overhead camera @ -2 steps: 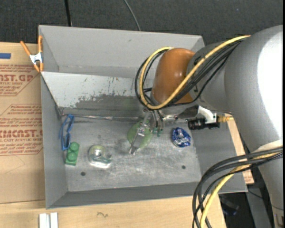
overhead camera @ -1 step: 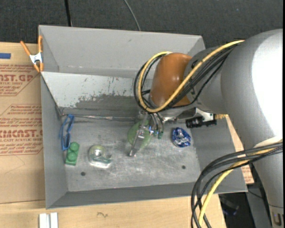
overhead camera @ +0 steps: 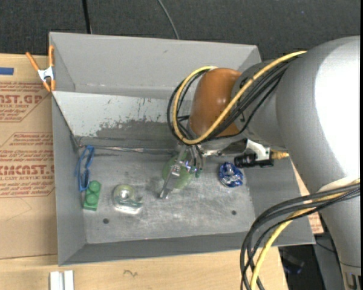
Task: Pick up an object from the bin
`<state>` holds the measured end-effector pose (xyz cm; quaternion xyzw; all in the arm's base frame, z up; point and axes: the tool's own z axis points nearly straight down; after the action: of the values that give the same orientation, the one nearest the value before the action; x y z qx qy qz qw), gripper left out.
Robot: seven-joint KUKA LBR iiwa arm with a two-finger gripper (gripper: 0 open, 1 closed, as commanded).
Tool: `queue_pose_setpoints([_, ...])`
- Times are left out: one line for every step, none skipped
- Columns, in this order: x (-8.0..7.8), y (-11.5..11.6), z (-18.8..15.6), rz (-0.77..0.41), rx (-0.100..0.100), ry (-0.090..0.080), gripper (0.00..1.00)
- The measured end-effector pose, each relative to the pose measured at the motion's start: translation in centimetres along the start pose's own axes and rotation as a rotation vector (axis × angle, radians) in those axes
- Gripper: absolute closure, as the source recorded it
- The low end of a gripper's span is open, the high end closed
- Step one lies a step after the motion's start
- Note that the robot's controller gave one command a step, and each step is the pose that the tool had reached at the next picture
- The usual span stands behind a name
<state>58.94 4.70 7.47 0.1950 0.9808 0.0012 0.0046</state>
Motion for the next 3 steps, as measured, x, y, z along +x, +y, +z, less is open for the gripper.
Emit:
queue_pose_setpoints([0.7,2.8,-0.1,-0.065,0.002,0.005,0.0])
queue_pose_setpoints([0.2,-2.6,-0.1,-0.13,0.003,0.004,0.0])
queue_pose_setpoints([-3.5,-6.8,0.3,-0.185,0.001,0.001,0.0])
